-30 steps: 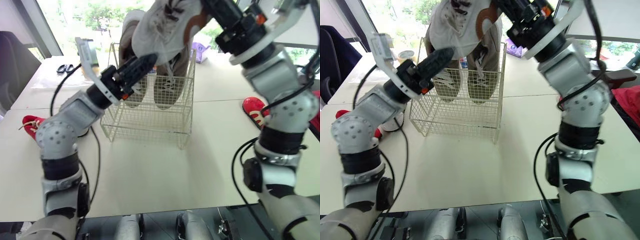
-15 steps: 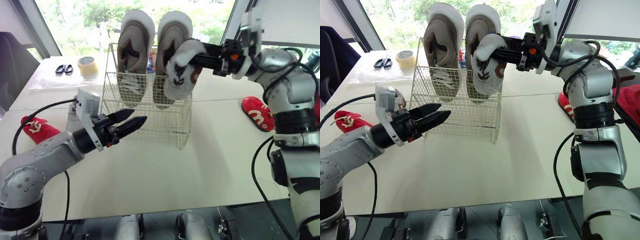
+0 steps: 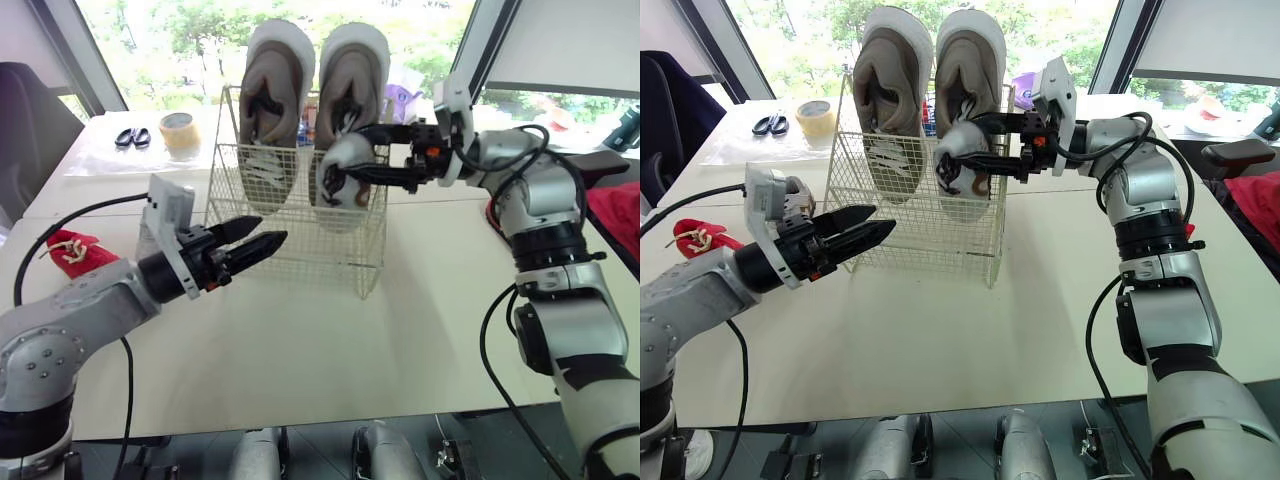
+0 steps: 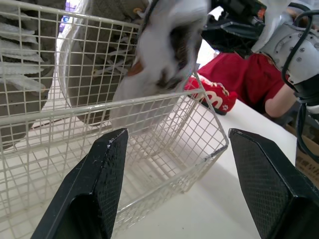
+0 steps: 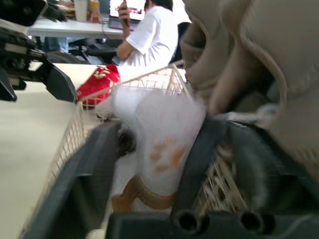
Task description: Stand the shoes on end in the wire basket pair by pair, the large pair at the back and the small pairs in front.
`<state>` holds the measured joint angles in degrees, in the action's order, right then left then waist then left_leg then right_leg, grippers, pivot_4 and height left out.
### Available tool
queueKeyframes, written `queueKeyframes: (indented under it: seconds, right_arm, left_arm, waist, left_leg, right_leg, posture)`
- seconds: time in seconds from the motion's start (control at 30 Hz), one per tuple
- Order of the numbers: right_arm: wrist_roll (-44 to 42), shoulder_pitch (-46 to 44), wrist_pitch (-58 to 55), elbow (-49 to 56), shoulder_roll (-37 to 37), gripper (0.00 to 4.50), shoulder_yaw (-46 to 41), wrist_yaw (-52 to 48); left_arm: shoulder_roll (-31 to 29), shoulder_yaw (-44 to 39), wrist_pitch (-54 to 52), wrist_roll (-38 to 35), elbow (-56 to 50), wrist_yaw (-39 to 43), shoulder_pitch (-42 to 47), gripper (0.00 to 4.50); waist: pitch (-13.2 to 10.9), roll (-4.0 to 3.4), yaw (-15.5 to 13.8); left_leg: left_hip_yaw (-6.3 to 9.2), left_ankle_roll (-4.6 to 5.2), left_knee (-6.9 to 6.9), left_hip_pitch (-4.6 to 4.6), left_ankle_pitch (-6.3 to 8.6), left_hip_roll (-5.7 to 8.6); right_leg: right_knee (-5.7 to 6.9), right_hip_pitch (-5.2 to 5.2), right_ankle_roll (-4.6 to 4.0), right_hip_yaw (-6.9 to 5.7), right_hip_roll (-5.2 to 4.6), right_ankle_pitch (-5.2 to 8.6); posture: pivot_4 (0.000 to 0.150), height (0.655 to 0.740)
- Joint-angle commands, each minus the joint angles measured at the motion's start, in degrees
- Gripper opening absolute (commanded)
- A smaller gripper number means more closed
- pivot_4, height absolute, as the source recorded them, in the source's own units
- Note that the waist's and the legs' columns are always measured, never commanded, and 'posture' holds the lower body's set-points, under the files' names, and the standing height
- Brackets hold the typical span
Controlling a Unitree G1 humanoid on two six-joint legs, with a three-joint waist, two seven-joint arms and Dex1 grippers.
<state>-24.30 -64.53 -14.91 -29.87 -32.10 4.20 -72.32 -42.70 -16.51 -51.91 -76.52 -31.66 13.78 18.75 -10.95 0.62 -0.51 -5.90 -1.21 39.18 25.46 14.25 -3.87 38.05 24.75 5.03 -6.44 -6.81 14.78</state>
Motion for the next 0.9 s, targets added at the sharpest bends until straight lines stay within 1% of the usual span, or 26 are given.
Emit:
queueKeyframes:
  seconds: [0.03, 0.23, 0.4, 0.47, 0.5, 0.53, 0.6, 0.63, 0.67, 0.7, 0.77, 0.87, 0.9]
  right_arm:
    - [-0.34, -0.36, 0.18, 3.44, -1.75, 4.45, -3.20, -0.09]
    - [-2.29, 1.91, -5.83, 13.29, -5.57, 4.45, -5.39, -0.26]
    - [-9.89, 2.48, -17.72, 24.76, -8.91, 4.45, -10.04, 2.24]
    - [-12.96, 2.49, -21.80, 28.43, -10.26, 4.50, -12.06, 3.63]
    - [-14.47, 2.41, -24.02, 30.30, -11.56, 4.50, -13.01, 3.92]
    - [-15.75, 2.23, -26.04, 31.81, -12.70, 4.50, -13.76, 4.31]
    - [-18.44, 1.88, -30.35, 34.43, -14.98, 4.50, -14.34, 4.26]
    - [-19.99, 1.93, -32.26, 35.80, -15.95, 4.50, -14.32, 3.80]
    - [-21.11, 2.18, -33.60, 37.46, -16.96, 4.50, -13.94, 3.19]
    - [-21.09, 2.95, -33.90, 39.43, -18.16, 4.50, -12.86, 2.30]
    - [-20.92, 4.82, -34.03, 42.94, -20.08, 4.50, -10.62, 0.43]
    - [-21.61, 6.82, -34.54, 45.68, -20.57, 4.50, -9.37, -0.12]
    - [-21.54, 7.48, -34.36, 46.22, -20.65, 4.50, -9.21, -0.08]
  left_arm:
    - [-2.01, -1.13, 0.84, 1.66, 1.24, 2.24, 1.23, 3.31]
    - [-4.31, -2.07, 0.22, 2.10, 3.55, 5.00, 2.09, 3.31]
    - [-8.08, -6.64, -1.74, -1.58, 9.32, 4.94, 4.52, 3.31]
    - [-9.82, -8.89, -2.24, -2.23, 13.63, 3.44, 6.78, 3.83]
    - [-11.76, -9.63, -2.29, -0.27, 17.28, 2.28, 9.23, 4.19]
    - [-14.11, -9.25, -1.80, 3.89, 20.50, 0.86, 11.68, 4.47]
    - [-18.32, -6.65, -2.31, 10.64, 27.88, -0.71, 17.09, 4.47]
    - [-19.95, -4.88, -2.13, 13.54, 31.31, 0.94, 19.18, 4.47]
    - [-22.12, -1.21, -1.91, 17.84, 35.25, 3.72, 21.37, 4.47]
    - [-24.40, 5.03, -3.60, 23.72, 40.24, 6.22, 24.59, 4.47]
    - [-24.63, 14.15, -4.53, 34.33, 52.46, 8.44, 32.44, 4.47]
    - [-20.20, 21.70, -2.08, 46.11, 71.61, 12.26, 45.63, 4.47]
    - [-18.72, 23.60, -1.13, 49.41, 76.81, 13.88, 49.33, 4.47]
  waist:
    - [0.00, 0.00, 0.03]
    - [0.00, 0.00, -0.07]
    - [-0.02, -0.03, -0.04]
    - [-0.02, -0.03, -0.06]
    - [-0.02, -0.03, -0.06]
    - [-0.02, -0.01, -0.11]
    - [-0.04, 0.01, -0.17]
    - [-0.04, 0.01, -0.15]
    - [-0.04, 0.01, -0.12]
    - [-0.04, 0.01, -0.16]
    - [0.00, -0.06, -0.23]
    - [-0.03, 0.06, -0.29]
    - [-0.10, 0.21, -0.36]
  left_leg:
    - [0.00, 0.00, 0.00, 0.00, 0.00, 0.00]
    - [-0.01, 0.00, 0.00, 0.01, 0.00, 0.00]
    - [0.00, 0.00, -0.01, 0.01, 0.00, -0.02]
    - [0.01, 0.00, -0.03, 0.01, 0.01, -0.02]
    - [0.02, 0.01, -0.03, 0.01, 0.01, -0.02]
    - [0.01, 0.02, -0.03, 0.00, 0.02, -0.01]
    - [0.04, 0.10, -0.04, 0.02, 0.07, -0.01]
    - [0.02, 0.14, -0.04, 0.02, 0.09, 0.00]
    - [0.01, 0.18, -0.07, 0.01, 0.12, 0.00]
    - [-0.01, 0.17, -0.08, 0.00, 0.11, 0.01]
    - [-0.07, 0.13, -0.16, -0.03, 0.09, 0.02]
    - [-0.05, 0.13, -0.15, -0.01, 0.10, 0.02]
    - [-0.05, 0.13, -0.10, 0.05, 0.09, 0.02]
  right_leg:
    - [0.00, 0.00, 0.00, 0.00, 0.00, 0.00]
    - [-0.01, 0.01, 0.00, 0.00, 0.00, 0.00]
    - [0.01, 0.04, 0.00, 0.00, 0.00, 0.00]
    - [0.00, 0.04, 0.00, 0.00, 0.00, 0.00]
    - [0.00, 0.04, 0.00, 0.00, 0.00, 0.00]
    - [0.00, 0.04, 0.00, 0.00, 0.00, 0.00]
    - [0.00, 0.05, -0.01, -0.03, 0.00, 0.00]
    - [0.01, 0.05, -0.01, -0.03, 0.01, 0.00]
    - [-0.02, 0.06, -0.01, -0.02, 0.00, 0.00]
    - [-0.03, 0.06, -0.01, -0.01, 0.00, 0.00]
    - [-0.05, 0.07, 0.00, 0.00, 0.00, 0.01]
    - [0.02, 0.11, 0.00, -0.02, 0.02, 0.01]
    - [0.05, 0.15, 0.00, -0.02, 0.02, 0.01]
  posture:
    - [0.150, 0.6938]
    - [0.150, 0.6938]
    - [0.150, 0.6938]
    - [0.150, 0.6938]
    - [0.150, 0.6938]
    - [0.150, 0.6938]
    - [0.150, 0.6938]
    - [0.150, 0.6938]
    - [0.150, 0.6938]
    - [0.150, 0.6938]
    - [0.150, 0.6938]
    - [0.150, 0.6938]
    - [0.150, 0.6938]
